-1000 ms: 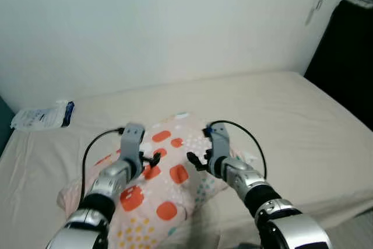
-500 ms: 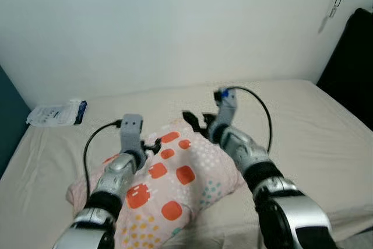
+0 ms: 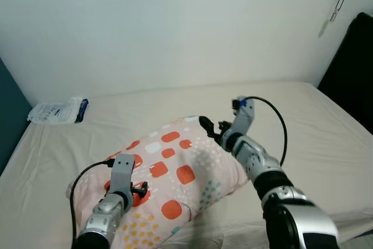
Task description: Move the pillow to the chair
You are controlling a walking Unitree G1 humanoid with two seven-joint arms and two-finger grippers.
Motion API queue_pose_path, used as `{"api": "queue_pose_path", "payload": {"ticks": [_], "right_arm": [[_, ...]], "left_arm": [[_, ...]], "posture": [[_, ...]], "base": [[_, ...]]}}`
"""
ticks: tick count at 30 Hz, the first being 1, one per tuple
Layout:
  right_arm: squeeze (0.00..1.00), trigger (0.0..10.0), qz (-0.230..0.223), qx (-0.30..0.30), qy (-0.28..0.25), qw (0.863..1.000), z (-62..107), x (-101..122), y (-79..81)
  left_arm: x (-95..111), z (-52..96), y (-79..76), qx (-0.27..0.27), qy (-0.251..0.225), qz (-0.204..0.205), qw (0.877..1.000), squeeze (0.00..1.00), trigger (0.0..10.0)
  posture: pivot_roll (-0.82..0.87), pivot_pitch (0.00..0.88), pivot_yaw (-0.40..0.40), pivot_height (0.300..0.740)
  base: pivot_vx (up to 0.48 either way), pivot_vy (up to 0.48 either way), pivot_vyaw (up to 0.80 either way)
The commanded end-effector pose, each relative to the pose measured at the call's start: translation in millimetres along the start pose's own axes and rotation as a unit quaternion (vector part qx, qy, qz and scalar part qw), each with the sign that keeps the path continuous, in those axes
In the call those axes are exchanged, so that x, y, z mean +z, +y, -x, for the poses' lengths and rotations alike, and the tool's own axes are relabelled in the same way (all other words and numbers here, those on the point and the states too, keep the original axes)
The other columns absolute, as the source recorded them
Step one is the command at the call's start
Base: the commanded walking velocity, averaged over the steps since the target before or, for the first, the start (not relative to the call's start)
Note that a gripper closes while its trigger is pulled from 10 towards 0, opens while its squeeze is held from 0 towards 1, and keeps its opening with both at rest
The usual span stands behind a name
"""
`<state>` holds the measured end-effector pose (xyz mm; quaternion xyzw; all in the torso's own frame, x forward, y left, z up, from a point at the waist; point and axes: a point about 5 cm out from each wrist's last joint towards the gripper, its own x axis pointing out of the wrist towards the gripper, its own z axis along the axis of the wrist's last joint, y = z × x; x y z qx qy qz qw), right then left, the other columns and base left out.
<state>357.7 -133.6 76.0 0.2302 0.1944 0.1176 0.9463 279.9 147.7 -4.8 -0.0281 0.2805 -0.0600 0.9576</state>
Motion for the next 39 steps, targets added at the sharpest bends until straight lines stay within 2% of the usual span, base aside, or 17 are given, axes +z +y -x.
{"api": "queue_pose_path", "payload": {"ticks": [1,2,4,8,10,13,18,21,25,27,29,33,35,39], "right_arm": [[0.0,10.0,0.024,-0.001,0.028,0.999,1.7,-17.7,4.8],[0.0,10.0,0.024,-0.001,0.028,0.999,1.7,-17.7,4.8],[0.0,10.0,0.043,-0.001,0.047,0.998,6.2,-32.7,3.6],[0.0,10.0,0.044,-0.002,0.046,0.998,6.1,-33.0,3.2],[0.0,10.0,0.079,0.001,0.047,0.996,4.4,-29.9,4.8],[0.0,10.0,0.102,0.013,0.057,0.993,5.1,-27.0,5.4],[0.0,10.0,0.12,0.03,0.068,0.99,8.4,-26.9,4.5],[0.0,10.0,0.136,0.047,0.062,0.988,9.6,-16.3,4.3],[0.0,10.0,0.169,0.045,0.05,0.983,6.8,-0.3,3.7],[0.0,10.0,0.206,0.05,0.043,0.976,5.5,7.9,5.0],[0.0,10.0,0.23,0.048,0.037,0.971,5.3,11.7,5.1],[0.0,10.0,0.23,0.038,0.029,0.972,5.7,13.1,5.0],[0.0,10.0,0.199,0.019,0.018,0.98,5.7,10.2,6.9],[0.0,10.0,0.184,0.018,0.014,0.983,3.9,3.8,13.5]], "left_arm": [[3.8,-0.1,-3.3,0.006,-0.01,0.022,1.0,0.0,10.0],[3.8,-0.1,-3.3,0.006,-0.01,0.022,1.0,0.0,10.0],[8.8,1.1,-7.5,0.002,-0.013,0.034,0.999,0.0,10.0],[7.7,2.0,-7.2,0.004,-0.01,0.041,0.999,0.0,10.0],[5.7,2.8,-6.8,0.007,-0.008,0.039,0.999,0.0,10.0],[5.5,2.0,-10.0,0.002,-0.008,0.04,0.999,0.0,10.0],[10.0,0.9,-10.0,0.008,-0.011,0.055,0.998,0.0,10.0],[16.3,1.6,-6.5,0.013,-0.021,0.04,0.999,0.0,10.0],[26.0,2.1,2.5,0.027,-0.041,-0.005,0.999,0.0,10.0],[41.9,1.6,6.6,0.04,-0.076,-0.02,0.996,0.0,10.0],[51.9,0.6,7.1,0.041,-0.091,-0.024,0.995,0.0,10.0],[58.6,-0.8,6.8,0.038,-0.096,-0.024,0.994,0.0,10.0],[65.4,-2.2,6.0,0.033,-0.096,-0.016,0.995,0.0,10.0],[63.8,-2.4,4.6,0.035,-0.092,-0.028,0.995,0.0,10.0]], "posture": [[0.09,0.0,-0.024,0.74],[0.09,0.0,-0.024,0.74],[0.09,0.0,-0.032,0.74],[0.09,0.0,-0.032,0.74],[0.08,0.0,-0.027,0.74],[0.1,0.0,-0.041,0.74],[0.11,0.0,-0.045,0.74],[0.1,0.0,-0.052,0.74],[0.1,0.0,-0.064,0.74],[0.1,0.0,-0.069,0.74],[0.1,0.0,-0.061,0.74],[0.1,0.0,-0.049,0.74],[0.08,0.0,-0.029,0.74],[0.09,0.0,-0.018,0.74]], "base": [[0.0,0.0,0.0],[0.0,0.0,0.0],[0.0,0.0,0.0],[0.0,0.0,0.0],[0.0,0.0,0.0],[0.0,0.0,0.0],[0.0,0.0,0.0],[0.0,0.0,0.0],[0.0,0.0,0.0],[0.0,0.0,0.0],[0.0,0.0,0.0],[0.0,0.0,0.0],[0.0,0.0,0.0],[0.0,0.0,0.0]]}}
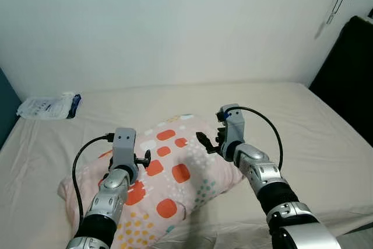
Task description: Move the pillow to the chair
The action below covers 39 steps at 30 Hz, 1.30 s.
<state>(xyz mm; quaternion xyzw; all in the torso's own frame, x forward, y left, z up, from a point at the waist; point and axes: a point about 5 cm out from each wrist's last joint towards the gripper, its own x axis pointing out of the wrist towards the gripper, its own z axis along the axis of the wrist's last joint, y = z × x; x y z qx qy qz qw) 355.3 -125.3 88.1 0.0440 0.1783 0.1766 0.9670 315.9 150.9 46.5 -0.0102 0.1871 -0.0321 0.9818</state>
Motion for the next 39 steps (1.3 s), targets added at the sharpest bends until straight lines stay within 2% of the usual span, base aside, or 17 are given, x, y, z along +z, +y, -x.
{"api": "queue_pose_path", "payload": {"ticks": [1,2,3,6,7,8,9,10,12,15,17,22,26,29,30,33,39], "right_arm": [[0.0,10.0,-0.011,-0.004,-0.003,1.0,-0.2,-2.7,2.6],[0.0,10.0,-0.016,-0.006,-0.001,1.0,-1.6,-6.0,6.2],[0.0,10.0,-0.017,-0.006,0.0,1.0,-1.9,-6.7,6.8],[0.0,10.0,-0.019,-0.005,0.001,1.0,-2.4,-9.3,8.8],[0.0,10.0,-0.006,-0.004,0.004,1.0,-2.2,-11.2,10.1],[0.0,10.0,-0.006,-0.004,0.004,1.0,-2.2,-11.2,10.1],[0.0,10.0,0.004,-0.005,0.005,1.0,-1.5,-13.9,10.9],[0.0,10.0,0.004,-0.005,0.005,1.0,-1.5,-13.9,10.9],[0.0,10.0,-0.028,-0.026,0.003,0.999,0.3,-17.0,6.8],[0.0,10.0,-0.036,-0.027,0.002,0.999,0.3,-16.9,6.9],[0.0,10.0,-0.032,-0.019,0.011,0.999,-2.2,-21.0,13.0],[0.0,10.0,-0.034,-0.012,0.011,0.999,-4.1,-22.8,20.5],[0.0,10.0,-0.062,-0.008,-0.004,0.998,-1.7,-24.5,23.2],[0.0,10.0,-0.073,-0.007,-0.012,0.997,0.6,-27.4,22.9],[0.0,10.0,-0.082,-0.014,-0.015,0.996,1.6,-27.8,21.0],[0.0,10.0,-0.091,-0.018,-0.015,0.996,1.7,-30.6,18.6],[0.0,10.0,-0.094,-0.029,-0.009,0.995,1.8,-35.2,16.2]], "left_arm": [[0.3,-0.5,1.9,0.002,0.003,-0.023,1.0,0.0,10.0],[0.9,0.5,0.2,-0.004,-0.007,-0.06,0.998,0.0,10.0],[1.1,0.8,-0.2,-0.006,-0.01,-0.068,0.998,0.0,10.0],[-0.4,1.8,-0.6,-0.005,-0.008,-0.055,0.998,0.0,10.0],[-0.8,3.2,1.1,0.0,-0.008,-0.027,1.0,0.0,10.0],[-0.8,3.2,1.1,0.0,-0.008,-0.027,1.0,0.0,10.0],[-3.1,4.6,4.0,0.007,-0.005,0.004,1.0,0.0,10.0],[-3.1,4.6,4.0,0.007,-0.005,0.004,1.0,0.0,10.0],[-7.7,5.0,3.0,-0.002,0.003,-0.018,1.0,0.0,10.0],[-5.9,4.9,1.1,-0.008,0.0,-0.024,1.0,0.0,10.0],[-5.3,5.1,-1.0,-0.013,-0.002,-0.049,0.999,0.0,10.0],[-8.7,8.3,0.9,0.0,0.001,-0.018,1.0,0.0,10.0],[-8.6,12.0,11.6,0.037,-0.019,-0.004,0.999,0.0,10.0],[-10.1,12.5,15.8,0.05,-0.024,-0.005,0.998,0.0,10.0],[-8.9,11.1,14.1,0.036,-0.024,-0.03,0.999,0.0,10.0],[-2.9,8.4,13.1,0.024,-0.037,-0.039,0.998,0.0,10.0],[-14.2,12.4,12.5,0.026,-0.015,-0.025,0.999,0.0,10.0]], "posture": [[0.09,0.0,-0.018,0.74],[0.09,0.0,-0.024,0.74],[0.09,0.0,-0.024,0.74],[0.1,0.0,-0.026,0.74],[0.09,0.0,-0.021,0.74],[0.09,0.0,-0.021,0.74],[0.09,0.0,-0.014,0.74],[0.09,0.0,-0.014,0.74],[0.11,0.0,-0.034,0.74],[0.11,0.0,-0.036,0.74],[0.13,0.0,-0.041,0.74],[0.12,0.0,-0.035,0.74],[0.1,0.0,-0.001,0.74],[0.1,0.0,0.0,0.74],[0.12,0.0,-0.02,0.74],[0.13,0.0,-0.023,0.74],[0.12,0.0,0.004,0.74]], "base": [[0.0,0.0,0.0],[0.0,0.0,0.0],[0.0,0.0,0.0],[0.0,0.0,0.0],[0.0,0.0,0.0],[0.0,0.0,0.0],[0.0,0.0,0.0],[0.0,0.0,0.0],[0.0,0.0,0.0],[0.0,0.0,0.0],[0.0,0.0,0.0],[0.0,0.0,0.0],[0.0,0.0,0.0],[0.0,0.0,0.0],[0.0,0.0,0.0],[0.0,0.0,0.0],[0.0,0.0,0.0]]}}
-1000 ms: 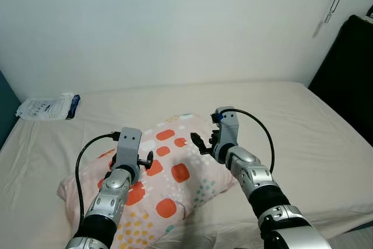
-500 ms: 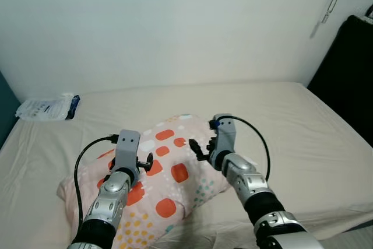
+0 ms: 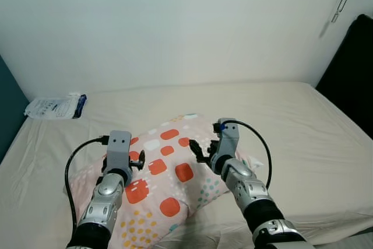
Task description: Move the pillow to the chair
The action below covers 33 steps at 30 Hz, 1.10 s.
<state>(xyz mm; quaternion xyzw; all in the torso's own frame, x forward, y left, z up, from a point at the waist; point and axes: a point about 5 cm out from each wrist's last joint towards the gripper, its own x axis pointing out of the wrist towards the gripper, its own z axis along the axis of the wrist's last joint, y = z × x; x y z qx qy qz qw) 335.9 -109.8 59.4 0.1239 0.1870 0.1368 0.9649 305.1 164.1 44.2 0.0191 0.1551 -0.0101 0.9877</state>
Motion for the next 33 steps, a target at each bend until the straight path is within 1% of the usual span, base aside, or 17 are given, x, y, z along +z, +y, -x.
{"api": "queue_pose_path", "payload": {"ticks": [1,5,7,8,11,15,16,18,19,21,24,27,28,29,30,32,33], "right_arm": [[0.0,10.0,-0.015,-0.009,-0.001,1.0,0.2,-2.2,-1.6],[0.0,10.0,-0.017,-0.006,0.003,1.0,0.1,-2.9,-1.3],[0.0,10.0,-0.012,0.002,0.006,1.0,-1.6,-0.7,-0.3],[0.0,10.0,-0.014,0.004,0.005,1.0,-2.5,1.0,-0.1],[0.0,10.0,-0.006,-0.013,0.012,1.0,-3.6,0.9,-3.8],[0.0,10.0,-0.007,-0.018,0.014,1.0,-2.9,-2.0,-4.9],[0.0,10.0,-0.014,-0.021,0.014,1.0,-2.5,-3.8,-5.3],[0.0,10.0,-0.007,-0.028,0.016,0.999,-2.6,-5.6,-5.3],[0.0,10.0,-0.007,-0.028,0.016,0.999,-2.6,-5.6,-5.3],[0.0,10.0,0.008,-0.031,0.023,0.999,-3.2,-8.7,-4.5],[0.0,10.0,0.029,-0.04,0.02,0.999,-2.7,-9.4,-6.4],[0.0,10.0,0.06,-0.049,0.005,0.997,-2.3,-6.0,-7.6],[0.0,10.0,0.06,-0.049,0.005,0.997,-2.3,-6.0,-7.6],[0.0,10.0,0.078,-0.053,0.0,0.996,-2.0,-4.1,-8.2],[0.0,10.0,0.111,-0.065,0.002,0.992,-1.1,-3.8,-11.4],[0.0,10.0,0.111,-0.065,0.002,0.992,-1.1,-3.8,-11.4],[0.0,10.0,0.143,-0.078,0.006,0.987,-0.1,-4.1,-14.7]], "left_arm": [[-11.2,3.9,-1.1,-0.003,0.026,0.007,1.0,0.0,10.0],[-15.6,3.9,-4.3,-0.024,0.041,0.011,0.999,0.0,10.0],[-15.2,-0.4,-6.5,-0.039,0.047,-0.011,0.998,0.0,10.0],[-12.5,-3.6,-5.5,-0.034,0.047,-0.012,0.998,0.0,10.0],[-7.3,-8.7,-0.9,-0.011,0.045,0.024,0.999,0.0,10.0],[-11.7,-7.3,-1.7,-0.006,0.054,0.031,0.998,0.0,10.0],[-15.7,-6.1,-2.8,-0.002,0.065,0.045,0.997,0.0,10.0],[-19.7,-5.1,-11.0,-0.022,0.079,0.032,0.996,0.0,10.0],[-19.7,-5.1,-11.0,-0.022,0.079,0.032,0.996,0.0,10.0],[-20.8,-5.1,-20.0,-0.048,0.082,0.016,0.995,0.0,10.0],[-21.9,-4.4,-21.0,-0.045,0.078,0.011,0.996,0.0,10.0],[-27.9,-2.6,-15.6,-0.024,0.079,-0.012,0.997,0.0,10.0],[-27.9,-2.6,-15.6,-0.024,0.079,-0.012,0.997,0.0,10.0],[-30.8,-1.5,-11.2,-0.011,0.079,-0.023,0.997,0.0,10.0],[-32.0,-0.5,-4.1,0.013,0.077,-0.024,0.997,0.0,10.0],[-32.0,-0.5,-4.1,0.013,0.077,-0.024,0.997,0.0,10.0],[-32.5,0.4,0.8,0.028,0.075,-0.022,0.997,0.0,10.0]], "posture": [[0.12,0.0,0.004,0.74],[0.09,0.0,0.023,0.74],[0.08,0.0,0.033,0.74],[0.08,0.0,0.035,0.74],[0.08,0.0,0.037,0.74],[0.08,0.0,0.04,0.74],[0.07,0.0,0.038,0.74],[0.07,0.0,0.031,0.74],[0.07,0.0,0.031,0.74],[0.09,0.0,0.03,0.74],[0.08,0.0,0.02,0.74],[0.08,0.0,0.012,0.74],[0.08,0.0,0.012,0.74],[0.08,0.0,0.006,0.74],[0.09,0.0,-0.009,0.74],[0.09,0.0,-0.009,0.74],[0.09,0.0,-0.009,0.74]], "base": [[0.0,0.0,0.0],[0.0,0.0,0.0],[0.0,0.0,0.0],[0.0,0.0,0.0],[0.0,0.0,0.0],[0.0,0.0,0.0],[0.0,0.0,0.0],[0.0,0.0,0.0],[0.0,0.0,0.0],[0.0,0.0,0.0],[0.0,0.0,0.0],[0.0,0.0,0.0],[0.0,0.0,0.0],[0.0,0.0,0.0],[0.0,0.0,0.0],[0.0,0.0,0.0],[0.0,0.0,0.0]]}}
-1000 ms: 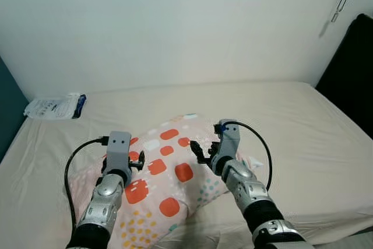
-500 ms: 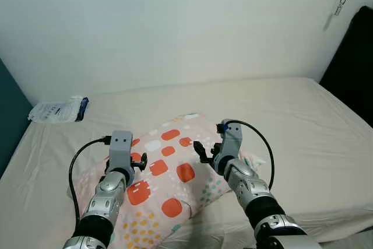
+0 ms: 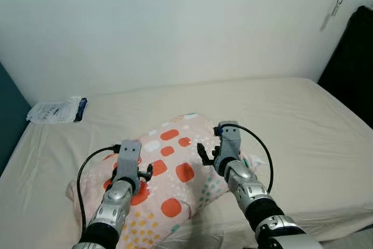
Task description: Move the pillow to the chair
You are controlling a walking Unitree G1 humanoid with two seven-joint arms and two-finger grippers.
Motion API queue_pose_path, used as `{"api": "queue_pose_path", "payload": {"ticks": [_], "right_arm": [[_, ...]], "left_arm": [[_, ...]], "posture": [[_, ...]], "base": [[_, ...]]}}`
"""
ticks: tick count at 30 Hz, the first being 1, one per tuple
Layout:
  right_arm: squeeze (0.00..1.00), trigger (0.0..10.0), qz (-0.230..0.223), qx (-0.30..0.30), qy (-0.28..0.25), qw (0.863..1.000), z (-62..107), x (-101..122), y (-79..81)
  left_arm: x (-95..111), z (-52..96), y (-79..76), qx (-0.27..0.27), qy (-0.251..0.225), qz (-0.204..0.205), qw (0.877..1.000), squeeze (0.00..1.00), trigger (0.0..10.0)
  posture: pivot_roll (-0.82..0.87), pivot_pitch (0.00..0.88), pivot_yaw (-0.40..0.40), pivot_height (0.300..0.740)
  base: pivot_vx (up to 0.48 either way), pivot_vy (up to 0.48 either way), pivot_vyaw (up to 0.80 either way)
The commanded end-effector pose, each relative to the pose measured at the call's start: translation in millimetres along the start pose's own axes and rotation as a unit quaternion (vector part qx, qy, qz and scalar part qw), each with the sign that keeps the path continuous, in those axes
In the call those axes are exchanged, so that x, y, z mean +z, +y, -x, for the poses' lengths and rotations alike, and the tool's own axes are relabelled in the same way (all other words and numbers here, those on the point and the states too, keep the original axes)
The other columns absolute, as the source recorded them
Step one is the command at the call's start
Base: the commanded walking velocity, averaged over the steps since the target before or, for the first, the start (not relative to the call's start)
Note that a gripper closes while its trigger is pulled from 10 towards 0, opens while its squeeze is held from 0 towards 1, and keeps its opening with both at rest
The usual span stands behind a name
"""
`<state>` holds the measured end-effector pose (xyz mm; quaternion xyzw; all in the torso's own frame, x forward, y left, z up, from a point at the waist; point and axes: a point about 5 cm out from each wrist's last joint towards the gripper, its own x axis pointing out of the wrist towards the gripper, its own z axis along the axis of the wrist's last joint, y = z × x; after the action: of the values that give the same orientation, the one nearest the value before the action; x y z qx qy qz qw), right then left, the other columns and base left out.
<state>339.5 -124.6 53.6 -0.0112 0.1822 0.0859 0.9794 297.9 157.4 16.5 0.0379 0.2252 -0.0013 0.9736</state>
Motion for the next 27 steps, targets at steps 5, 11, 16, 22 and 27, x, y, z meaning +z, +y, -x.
{"api": "queue_pose_path", "payload": {"ticks": [5,11,16,22,27], "right_arm": [[0.0,10.0,0.041,-0.028,0.016,0.999,5.3,-12.2,-8.7],[0.0,10.0,0.048,-0.037,0.019,0.998,8.7,-19.1,-12.0],[0.0,10.0,0.045,-0.021,0.013,0.999,9.9,-18.1,-13.4],[0.0,10.0,0.053,-0.011,0.015,0.998,10.1,-17.4,-16.9],[0.0,10.0,0.047,-0.013,0.001,0.999,8.4,-9.4,-16.9]], "left_arm": [[-11.3,11.8,30.5,0.057,-0.01,0.019,0.998,0.0,10.0],[-16.1,15.6,27.5,0.052,-0.015,0.003,0.999,0.0,10.0],[-6.5,14.9,22.0,0.051,-0.046,0.009,0.998,0.0,10.0],[-8.1,17.1,15.7,0.044,-0.048,0.005,0.998,0.0,10.0],[-5.6,17.7,15.7,0.027,-0.057,0.005,0.998,0.0,10.0]], "posture": [[0.09,0.0,-0.011,0.74],[0.05,0.0,-0.045,0.74],[0.07,0.0,-0.076,0.74],[0.08,0.0,-0.096,0.74],[0.07,0.0,-0.082,0.74]], "base": [[0.0,0.0,0.0],[0.0,0.0,0.0],[0.0,0.0,0.0],[0.0,0.0,0.0],[0.0,0.0,0.0]]}}
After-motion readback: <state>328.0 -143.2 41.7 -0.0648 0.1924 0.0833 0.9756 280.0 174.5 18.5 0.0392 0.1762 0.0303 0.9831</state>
